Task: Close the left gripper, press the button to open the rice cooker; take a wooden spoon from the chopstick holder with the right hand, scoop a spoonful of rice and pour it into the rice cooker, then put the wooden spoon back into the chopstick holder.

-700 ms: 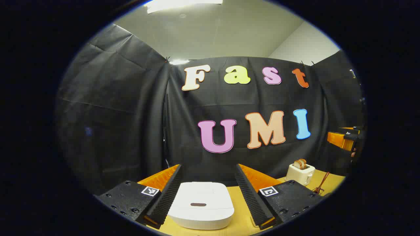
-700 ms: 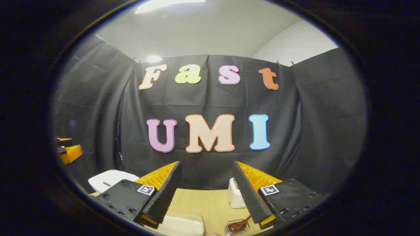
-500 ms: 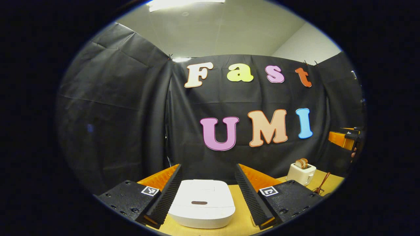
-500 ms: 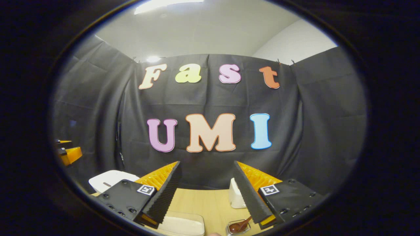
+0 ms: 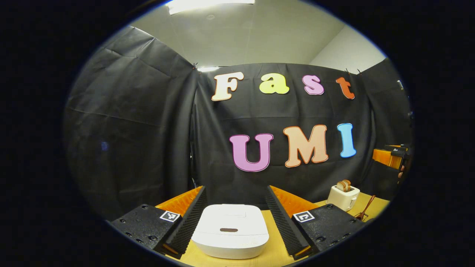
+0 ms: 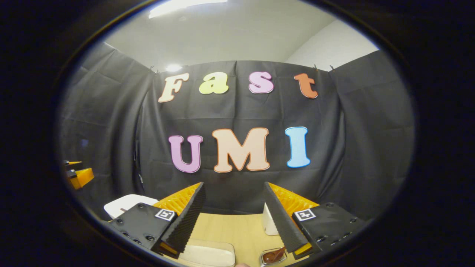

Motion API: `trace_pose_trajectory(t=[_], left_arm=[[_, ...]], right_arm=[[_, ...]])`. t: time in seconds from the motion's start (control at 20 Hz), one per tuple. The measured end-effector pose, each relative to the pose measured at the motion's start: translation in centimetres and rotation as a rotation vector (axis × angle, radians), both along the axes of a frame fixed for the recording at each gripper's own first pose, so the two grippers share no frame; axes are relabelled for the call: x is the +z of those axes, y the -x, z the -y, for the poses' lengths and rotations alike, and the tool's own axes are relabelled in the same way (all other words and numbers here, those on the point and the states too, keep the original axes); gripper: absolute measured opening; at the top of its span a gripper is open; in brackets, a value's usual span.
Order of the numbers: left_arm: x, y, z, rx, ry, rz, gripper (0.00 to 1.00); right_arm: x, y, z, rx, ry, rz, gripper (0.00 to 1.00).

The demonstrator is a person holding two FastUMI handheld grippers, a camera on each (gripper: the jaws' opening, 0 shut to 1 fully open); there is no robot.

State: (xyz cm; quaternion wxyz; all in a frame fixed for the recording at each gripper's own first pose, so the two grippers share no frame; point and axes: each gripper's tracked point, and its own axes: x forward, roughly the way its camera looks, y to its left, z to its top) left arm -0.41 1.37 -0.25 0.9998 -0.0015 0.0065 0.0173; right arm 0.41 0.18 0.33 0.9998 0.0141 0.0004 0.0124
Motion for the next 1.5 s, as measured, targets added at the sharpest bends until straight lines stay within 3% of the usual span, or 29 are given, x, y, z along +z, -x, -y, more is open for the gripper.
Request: trace_pose_trajectory(t=[0.3, 0.45, 0.7, 0.75, 0.9, 1.5], left_arm=[[0.0, 0.3, 0.0, -0.011, 0.001, -0.006, 0.94], [0.2, 0.3, -0.3, -0.007, -0.012, -0.001, 0.74], [-0.6, 0.0, -0.4, -0.023, -0.021, -0.021, 0.25], [-0.9, -0.2, -0.6, -0.022, -0.015, -0.027, 0.25], [-1.7, -0.9, -0.9, -0.022, 0.018, -0.047, 0.00], [-9.8, -5.5, -2.3, -0.108, 0.081, -0.208, 0.00]], right_arm=[[0.1, 0.5, 0.3, -0.003, 0.004, 0.003, 0.96], [0.4, 0.7, 0.5, -0.007, 0.009, 0.010, 0.97], [0.3, 0.9, 1.2, -0.026, 0.004, 0.011, 0.98], [0.3, 1.0, 1.3, -0.030, 0.004, 0.011, 0.98], [0.3, 1.3, 1.7, -0.049, 0.009, 0.013, 0.98], [0.4, 2.1, 3.6, -0.129, 0.045, 0.003, 1.00]])
